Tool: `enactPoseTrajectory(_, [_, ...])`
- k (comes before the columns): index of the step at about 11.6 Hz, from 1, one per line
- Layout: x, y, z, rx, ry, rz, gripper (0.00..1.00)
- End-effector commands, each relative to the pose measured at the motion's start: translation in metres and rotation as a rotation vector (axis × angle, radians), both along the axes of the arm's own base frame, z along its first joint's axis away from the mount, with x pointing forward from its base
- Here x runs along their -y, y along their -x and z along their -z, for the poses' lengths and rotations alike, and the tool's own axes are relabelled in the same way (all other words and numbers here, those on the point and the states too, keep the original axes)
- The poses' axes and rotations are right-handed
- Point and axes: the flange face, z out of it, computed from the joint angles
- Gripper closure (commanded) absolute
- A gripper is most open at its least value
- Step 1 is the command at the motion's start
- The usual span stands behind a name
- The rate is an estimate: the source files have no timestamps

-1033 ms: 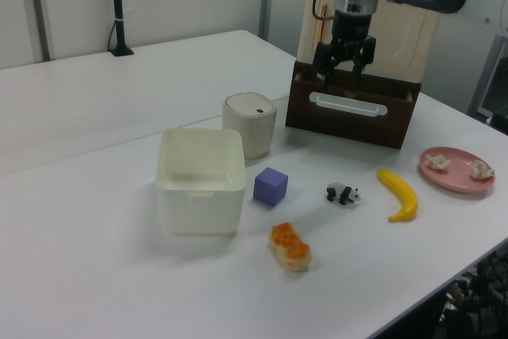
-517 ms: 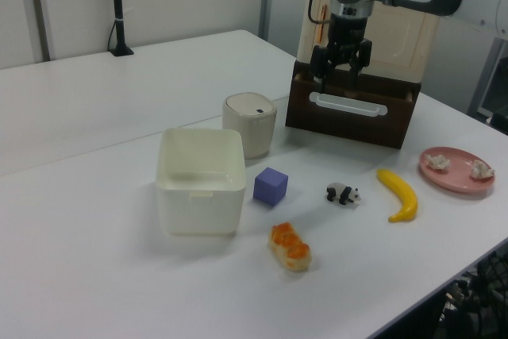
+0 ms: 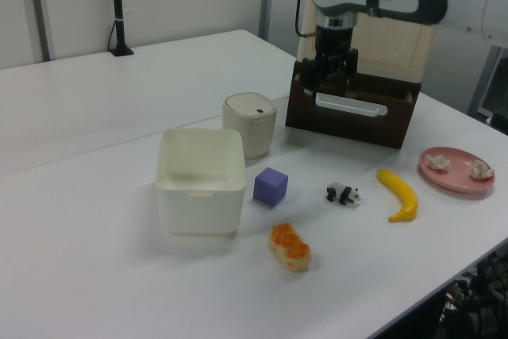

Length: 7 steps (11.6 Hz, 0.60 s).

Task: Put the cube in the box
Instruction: 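Move the open gripper down toward the purple cube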

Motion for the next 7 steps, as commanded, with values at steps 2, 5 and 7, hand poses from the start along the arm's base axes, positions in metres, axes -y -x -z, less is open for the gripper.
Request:
enactPoseTrajectory(2, [-0.025, -0.008, 0.038, -0.071, 0.012, -0.235, 0.0])
enactPoseTrajectory(5, [-0.036, -0.017, 0.07, -0.092, 0.013, -0.301, 0.0])
enactPoseTrajectory(7, [-0.042, -0.021, 0.1, -0.097, 0.006, -0.398, 0.01])
